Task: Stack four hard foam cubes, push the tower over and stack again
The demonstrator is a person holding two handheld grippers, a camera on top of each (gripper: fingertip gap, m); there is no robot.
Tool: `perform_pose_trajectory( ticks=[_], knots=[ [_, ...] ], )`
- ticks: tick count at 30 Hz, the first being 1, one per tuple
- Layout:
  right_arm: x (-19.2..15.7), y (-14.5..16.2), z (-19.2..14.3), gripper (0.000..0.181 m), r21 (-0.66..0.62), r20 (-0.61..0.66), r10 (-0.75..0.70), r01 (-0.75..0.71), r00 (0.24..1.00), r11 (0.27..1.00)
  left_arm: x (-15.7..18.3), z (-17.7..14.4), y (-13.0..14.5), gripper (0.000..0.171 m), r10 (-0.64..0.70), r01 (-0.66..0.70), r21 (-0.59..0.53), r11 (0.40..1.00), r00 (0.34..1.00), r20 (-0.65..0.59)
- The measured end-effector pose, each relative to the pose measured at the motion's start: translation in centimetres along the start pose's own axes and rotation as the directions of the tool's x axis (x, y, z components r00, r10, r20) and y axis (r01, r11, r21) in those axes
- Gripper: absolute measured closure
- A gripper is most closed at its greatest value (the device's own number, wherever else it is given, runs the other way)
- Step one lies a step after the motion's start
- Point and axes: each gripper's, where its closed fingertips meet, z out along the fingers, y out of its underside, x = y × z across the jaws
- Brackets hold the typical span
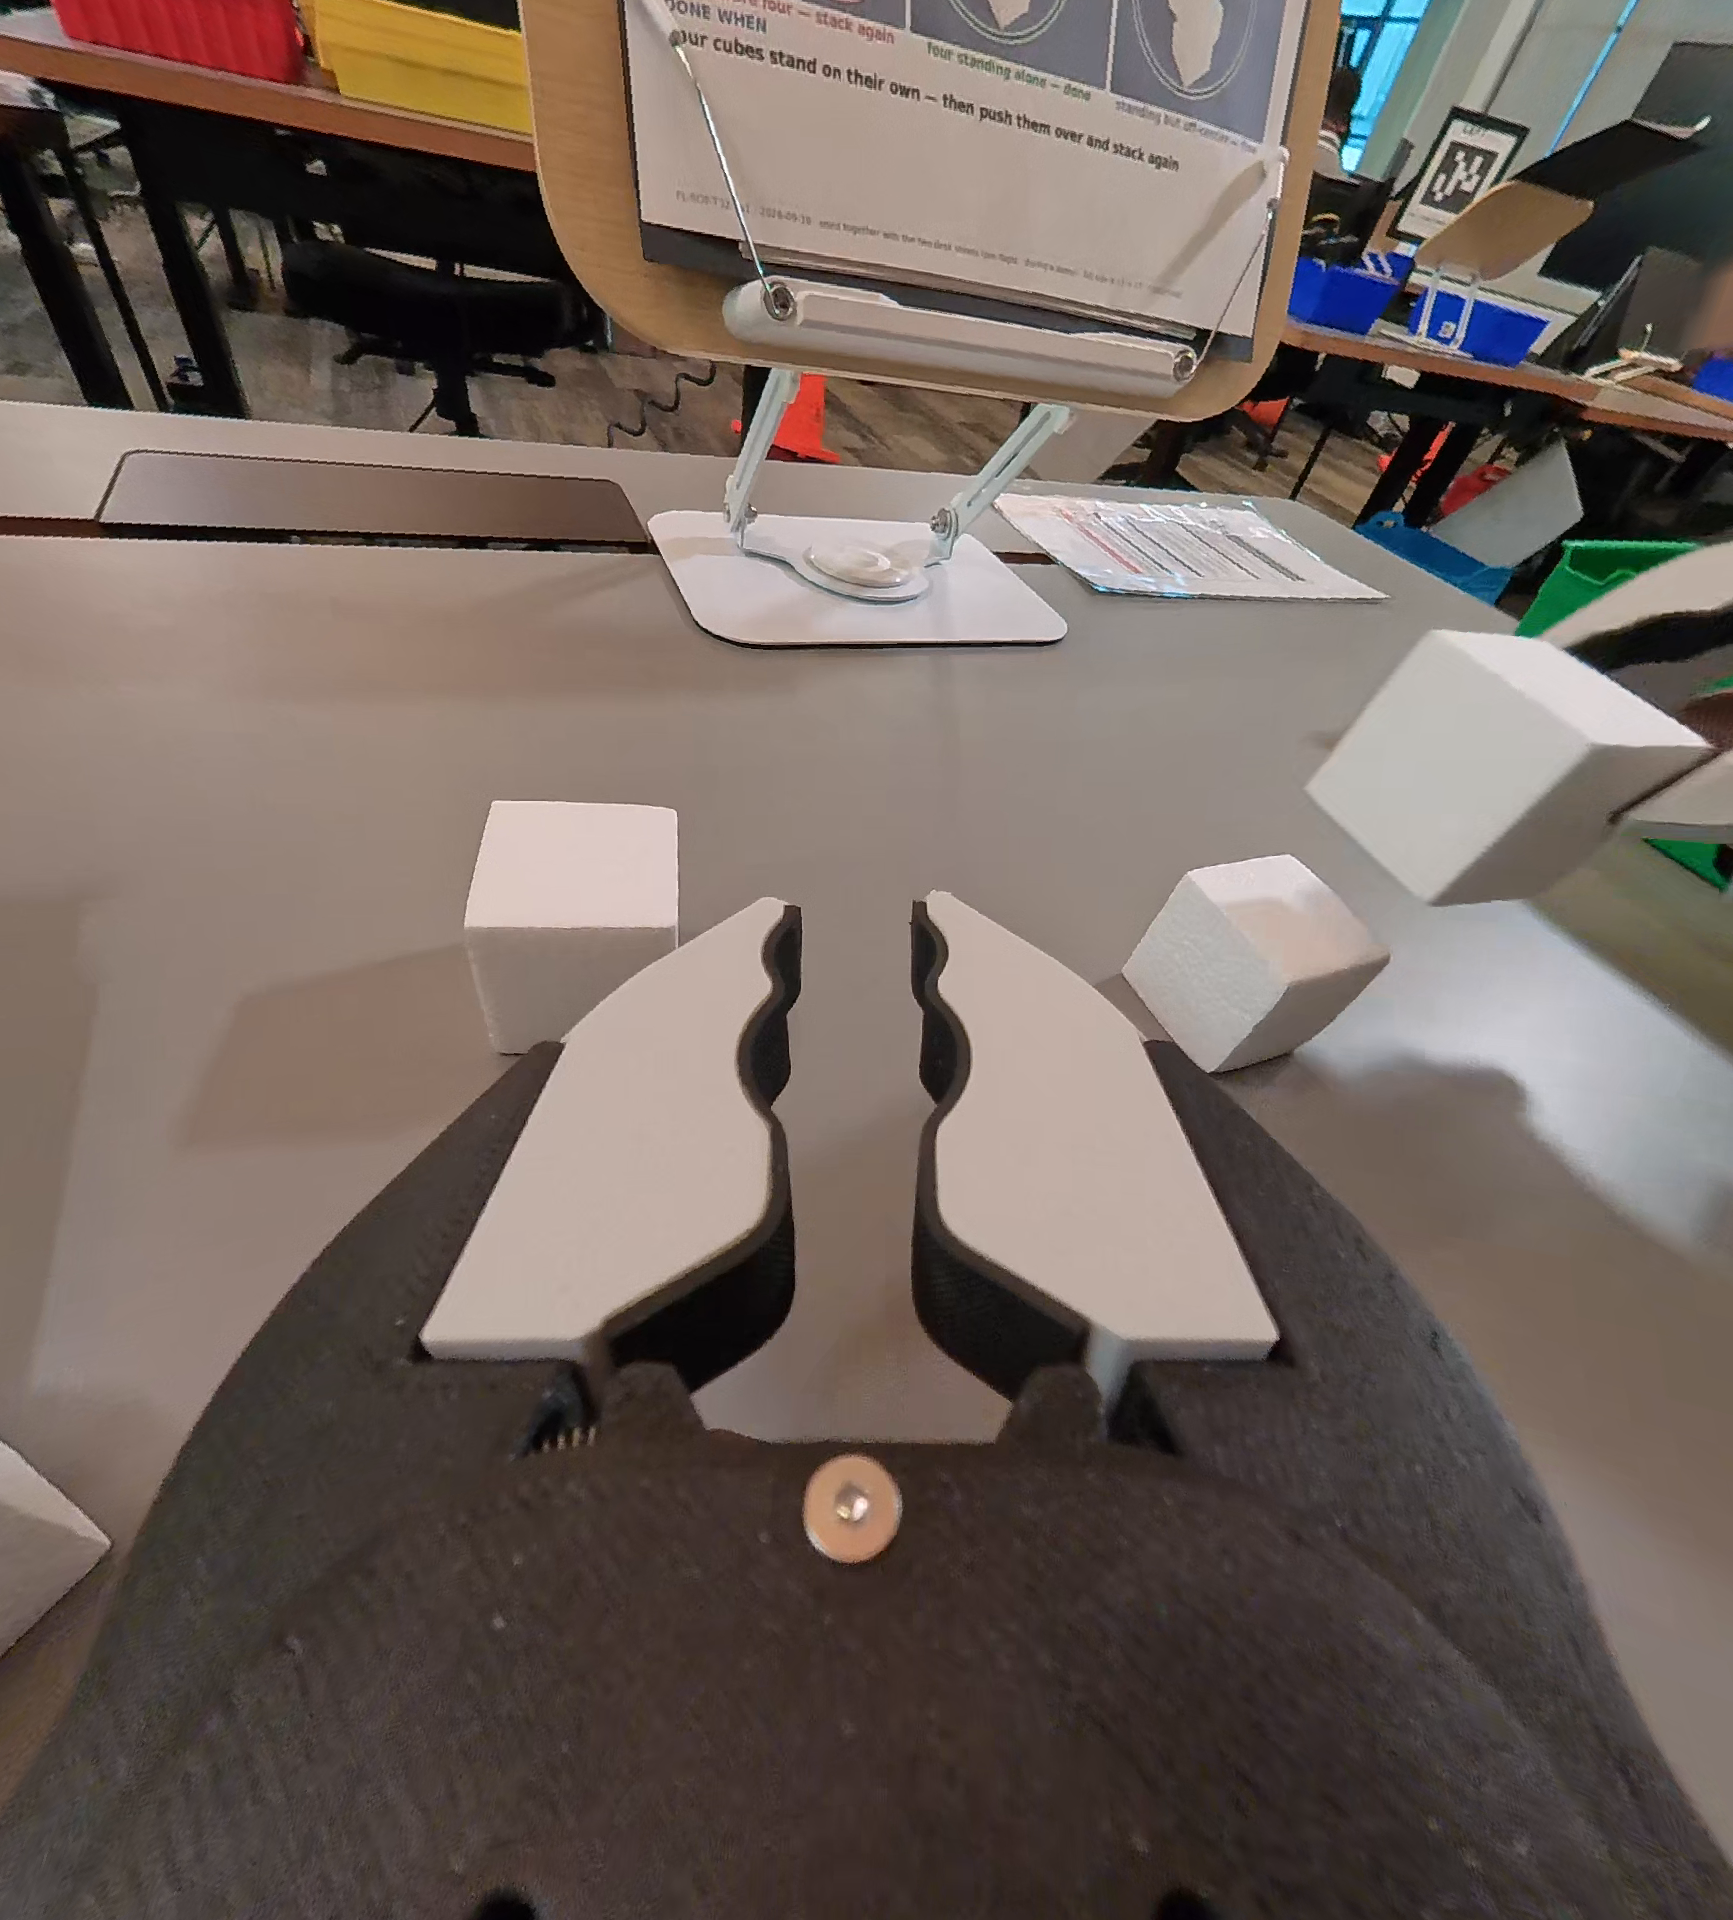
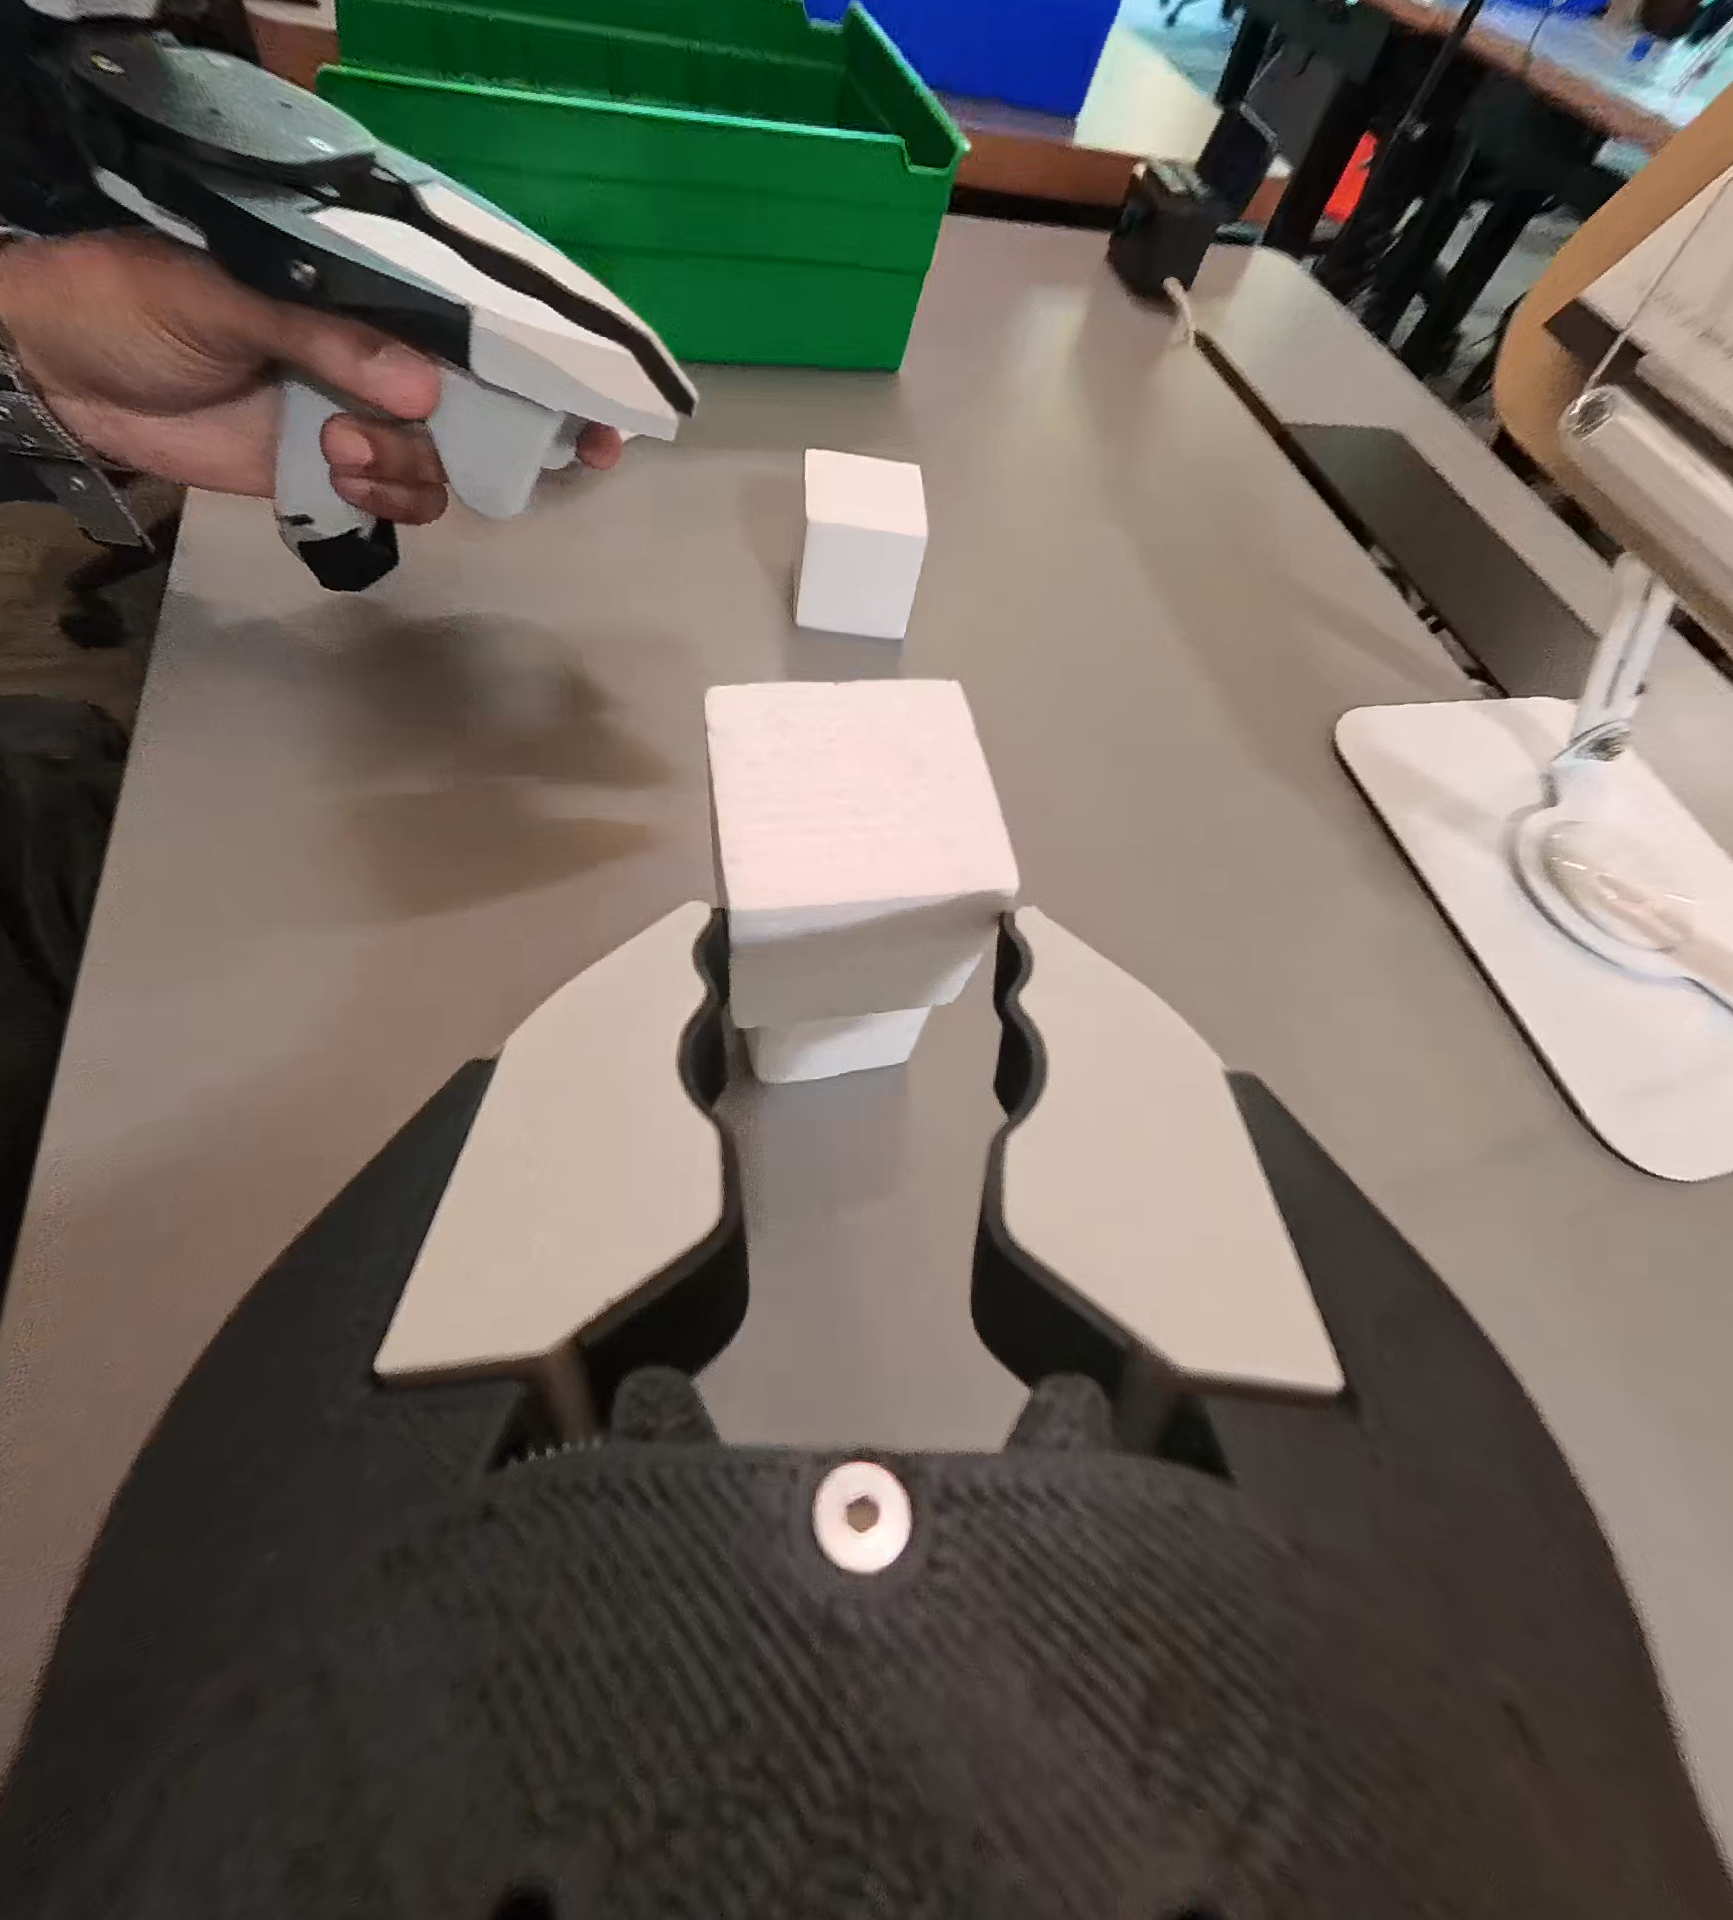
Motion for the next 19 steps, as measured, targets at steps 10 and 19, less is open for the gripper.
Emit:
perform_pose_trajectory(
  ticks=[10, 19],
  knots=[
    [0.3, 1.3, 2.3, 0.131, -0.035, 0.032, -0.056, 0.057, 0.998, 0.998, -0.3, -0.1, 0.4, 0.151, -0.053, 0.052, -0.016, 0.998, 0.998, -0.017],
    [-0.2, 1.3, 2.7, 0.131, -0.005, 0.086, -0.032, 0.032, 0.996, 0.999, -0.2, -0.3, 0.6, 0.150, -0.011, 0.011, -0.025, 1.000, 1.000, -0.008]
  ],
)
